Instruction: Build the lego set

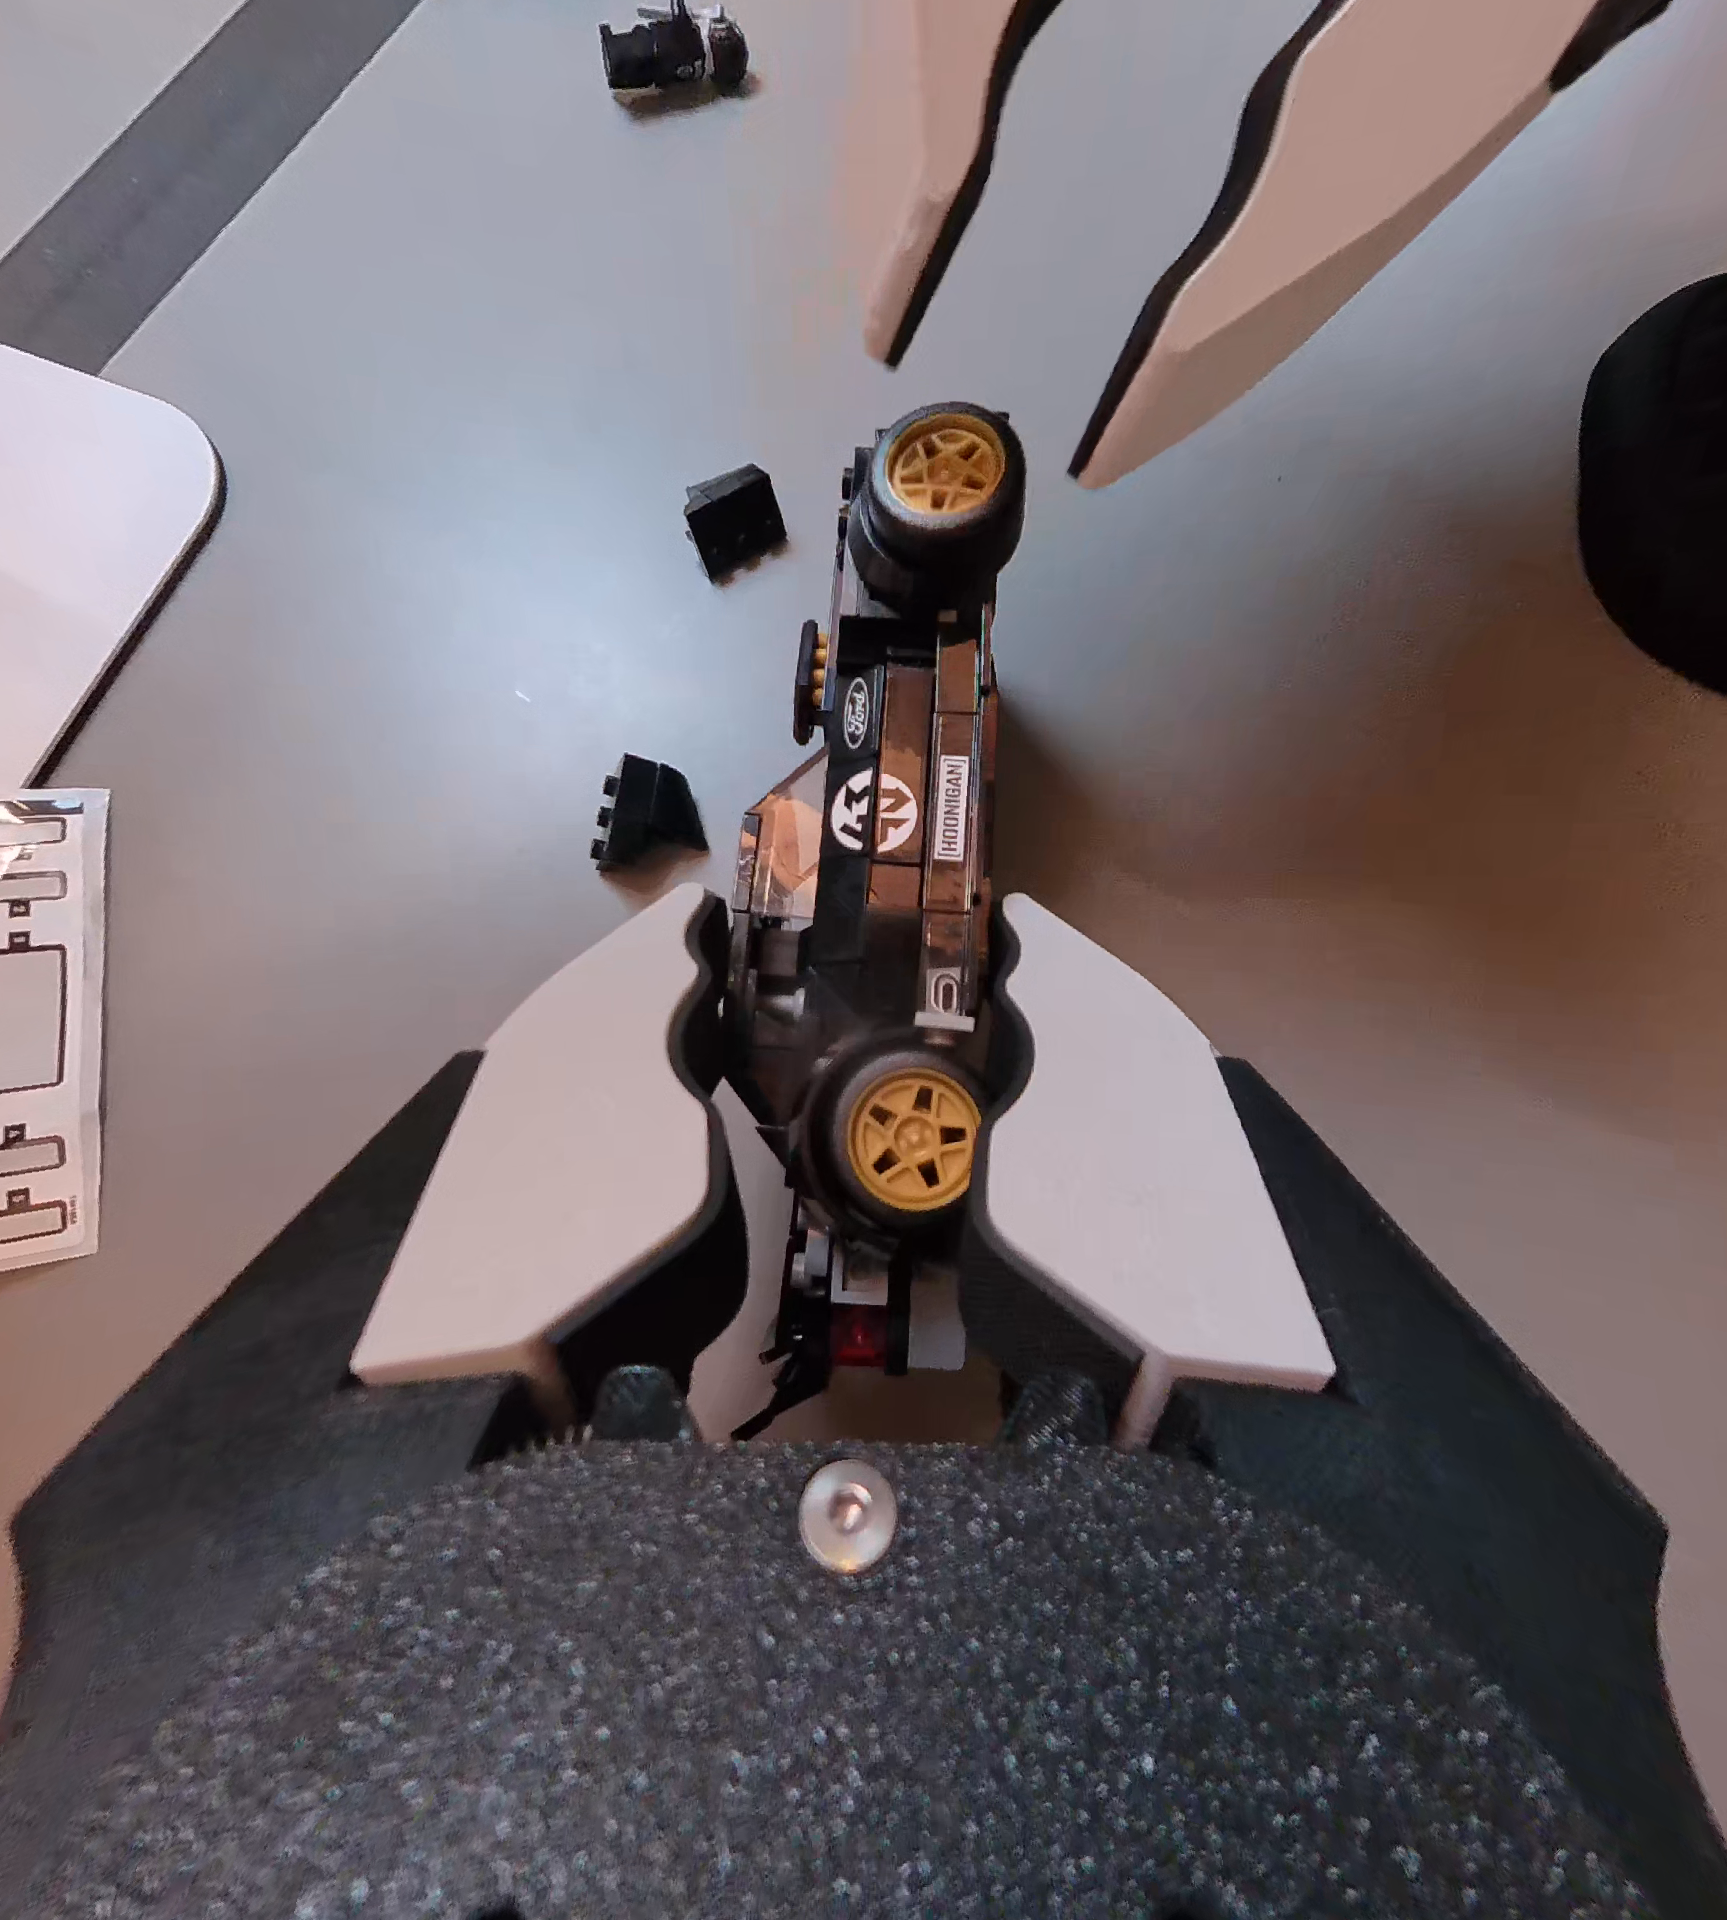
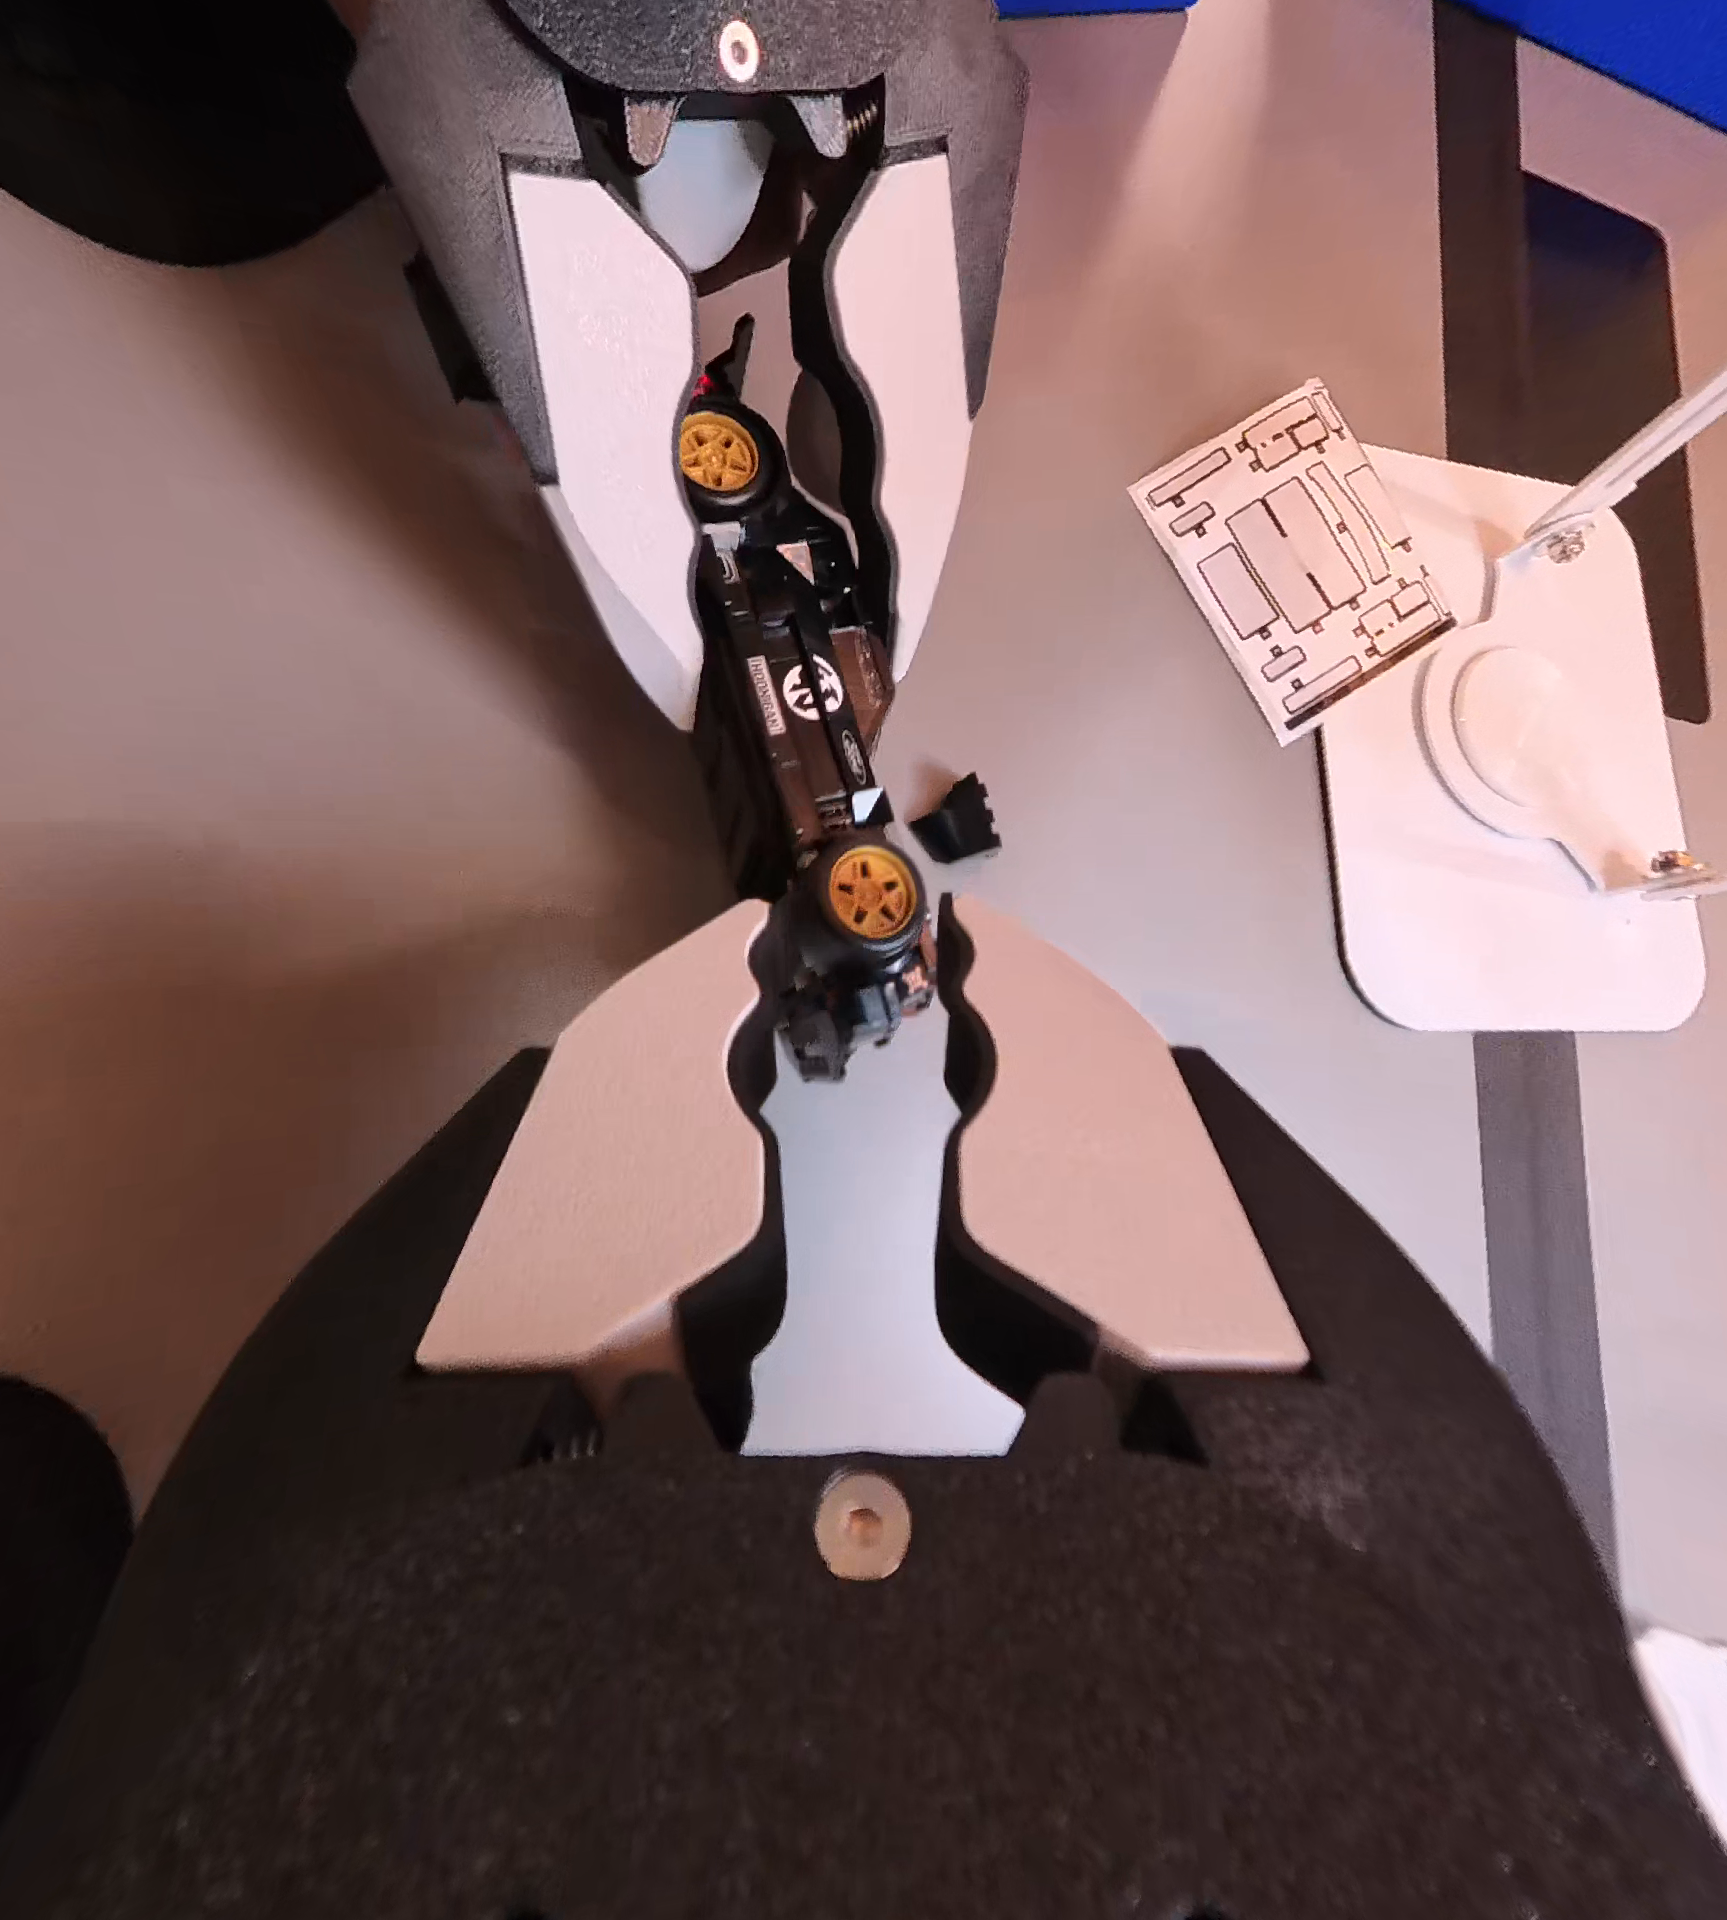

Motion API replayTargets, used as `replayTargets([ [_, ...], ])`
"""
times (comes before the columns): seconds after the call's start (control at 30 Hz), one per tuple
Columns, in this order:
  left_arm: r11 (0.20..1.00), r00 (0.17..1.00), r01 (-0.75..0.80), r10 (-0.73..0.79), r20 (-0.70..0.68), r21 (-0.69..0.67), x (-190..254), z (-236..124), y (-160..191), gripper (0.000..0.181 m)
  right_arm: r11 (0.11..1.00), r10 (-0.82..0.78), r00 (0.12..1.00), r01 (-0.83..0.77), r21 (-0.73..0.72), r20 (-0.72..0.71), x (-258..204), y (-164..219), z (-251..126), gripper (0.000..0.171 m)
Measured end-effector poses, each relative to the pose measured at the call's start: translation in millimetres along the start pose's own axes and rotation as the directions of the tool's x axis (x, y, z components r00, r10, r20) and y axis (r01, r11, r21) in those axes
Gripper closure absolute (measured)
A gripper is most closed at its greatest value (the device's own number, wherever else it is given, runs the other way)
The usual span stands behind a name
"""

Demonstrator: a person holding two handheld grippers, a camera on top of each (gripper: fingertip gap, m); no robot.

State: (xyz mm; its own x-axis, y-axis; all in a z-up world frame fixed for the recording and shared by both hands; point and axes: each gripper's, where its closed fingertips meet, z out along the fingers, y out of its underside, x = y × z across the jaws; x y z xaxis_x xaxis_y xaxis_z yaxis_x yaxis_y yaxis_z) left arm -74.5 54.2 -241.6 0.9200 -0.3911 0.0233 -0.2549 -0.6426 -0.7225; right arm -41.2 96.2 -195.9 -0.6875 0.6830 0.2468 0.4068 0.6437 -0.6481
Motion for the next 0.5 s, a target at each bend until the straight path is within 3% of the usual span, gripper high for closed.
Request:
replayTargets([
  [0.13,1.0,1.0,-0.002,0.002,0.002,-0.003,0,0,0,0.134,0.998,-0.065,0.996,0.064,-0.016,-0.059,-6,-5,-3,0.147],
  [0.3,0.999,0.999,-0.033,0.033,0.033,-0.019,1,-1,0,0.134,0.968,-0.219,0.965,0.196,-0.158,-0.144,-6,5,8,0.151],
  [0.5,0.998,0.996,-0.054,0.057,0.075,-0.04,4,-2,1,0.134,0.923,-0.363,0.899,0.309,-0.229,-0.247,-10,4,6,0.154],
])
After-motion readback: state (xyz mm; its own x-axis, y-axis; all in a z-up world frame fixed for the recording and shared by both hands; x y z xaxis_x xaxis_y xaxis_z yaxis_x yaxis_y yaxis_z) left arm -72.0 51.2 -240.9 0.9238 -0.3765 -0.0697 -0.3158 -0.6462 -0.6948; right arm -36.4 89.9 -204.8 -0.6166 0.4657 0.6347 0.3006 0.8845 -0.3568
